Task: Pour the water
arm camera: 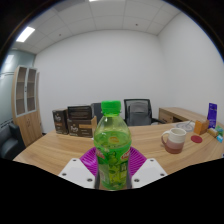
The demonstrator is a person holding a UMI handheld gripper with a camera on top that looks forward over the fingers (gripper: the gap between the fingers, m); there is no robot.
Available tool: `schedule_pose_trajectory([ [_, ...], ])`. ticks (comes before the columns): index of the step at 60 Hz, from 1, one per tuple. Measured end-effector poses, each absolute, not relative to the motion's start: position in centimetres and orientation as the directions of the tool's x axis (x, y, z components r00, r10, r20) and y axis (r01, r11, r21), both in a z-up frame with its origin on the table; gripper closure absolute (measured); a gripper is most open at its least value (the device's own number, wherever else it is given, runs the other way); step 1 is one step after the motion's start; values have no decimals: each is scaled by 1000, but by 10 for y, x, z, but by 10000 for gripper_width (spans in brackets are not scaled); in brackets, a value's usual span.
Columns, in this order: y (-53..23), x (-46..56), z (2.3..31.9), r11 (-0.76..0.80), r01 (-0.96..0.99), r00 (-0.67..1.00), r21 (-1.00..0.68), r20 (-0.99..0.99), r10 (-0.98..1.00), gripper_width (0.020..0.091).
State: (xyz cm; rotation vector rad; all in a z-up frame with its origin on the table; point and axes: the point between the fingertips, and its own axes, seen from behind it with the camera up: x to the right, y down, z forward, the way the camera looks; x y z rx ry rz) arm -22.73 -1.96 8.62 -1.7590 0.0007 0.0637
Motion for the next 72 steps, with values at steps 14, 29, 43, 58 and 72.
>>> schedule_pose_trajectory([
  [14, 3, -196, 90, -312, -429, 898, -847, -437, -50, 746],
  [29, 52, -139, 120, -285, -880, 445, -379, -867, -222, 744],
  [43, 78, -104, 141, -182, -980, -22, 76, -959, -281, 745],
  [58, 86, -94, 133, -121, -918, -324, 378, -889, -323, 745],
  [72, 82, -90, 123, -139, -911, -316, 388, -875, -367, 744],
])
